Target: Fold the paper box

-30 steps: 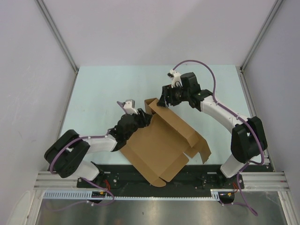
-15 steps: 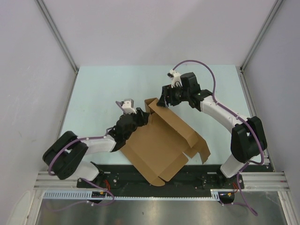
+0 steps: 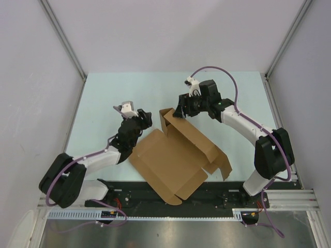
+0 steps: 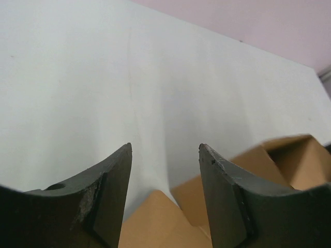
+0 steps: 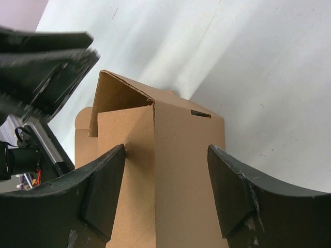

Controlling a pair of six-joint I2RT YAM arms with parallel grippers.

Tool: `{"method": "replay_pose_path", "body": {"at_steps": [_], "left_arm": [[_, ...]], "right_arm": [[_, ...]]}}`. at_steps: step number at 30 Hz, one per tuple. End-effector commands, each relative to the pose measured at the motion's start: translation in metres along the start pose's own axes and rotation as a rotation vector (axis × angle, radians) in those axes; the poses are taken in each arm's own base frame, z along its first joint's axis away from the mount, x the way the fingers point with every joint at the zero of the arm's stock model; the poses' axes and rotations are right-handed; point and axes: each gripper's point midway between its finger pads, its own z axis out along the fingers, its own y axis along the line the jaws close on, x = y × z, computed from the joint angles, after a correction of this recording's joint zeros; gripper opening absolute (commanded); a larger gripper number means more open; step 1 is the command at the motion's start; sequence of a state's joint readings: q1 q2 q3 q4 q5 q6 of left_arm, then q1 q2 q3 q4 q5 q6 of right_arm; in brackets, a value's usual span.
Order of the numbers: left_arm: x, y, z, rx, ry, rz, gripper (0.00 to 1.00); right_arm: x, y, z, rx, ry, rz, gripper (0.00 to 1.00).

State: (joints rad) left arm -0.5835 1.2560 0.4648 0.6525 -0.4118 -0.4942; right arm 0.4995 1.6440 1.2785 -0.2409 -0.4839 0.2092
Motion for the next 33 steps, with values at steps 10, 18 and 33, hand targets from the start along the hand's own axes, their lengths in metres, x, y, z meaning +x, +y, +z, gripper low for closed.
{"method": "replay_pose_path", "body": {"at_steps": [10,18,33], "left_arm": [[-0.01,-0.015,0.057,0.027,0.01,0.045,0.59],[-0.002,-0.025,0.063,0.087,0.015,0.046,0.58],[0.011,-0.029,0.094,0.07,0.03,0.045,0.58]], "right_arm": [[-0.01,-0.005,-0.01,-0.023,-0.024,0.06,0.76],[-0.012,-0.004,-0.01,-0.041,-0.028,0.066,0.76],[-0.006,-0.004,-0.004,-0.035,-0.008,0.059,0.75]]}}
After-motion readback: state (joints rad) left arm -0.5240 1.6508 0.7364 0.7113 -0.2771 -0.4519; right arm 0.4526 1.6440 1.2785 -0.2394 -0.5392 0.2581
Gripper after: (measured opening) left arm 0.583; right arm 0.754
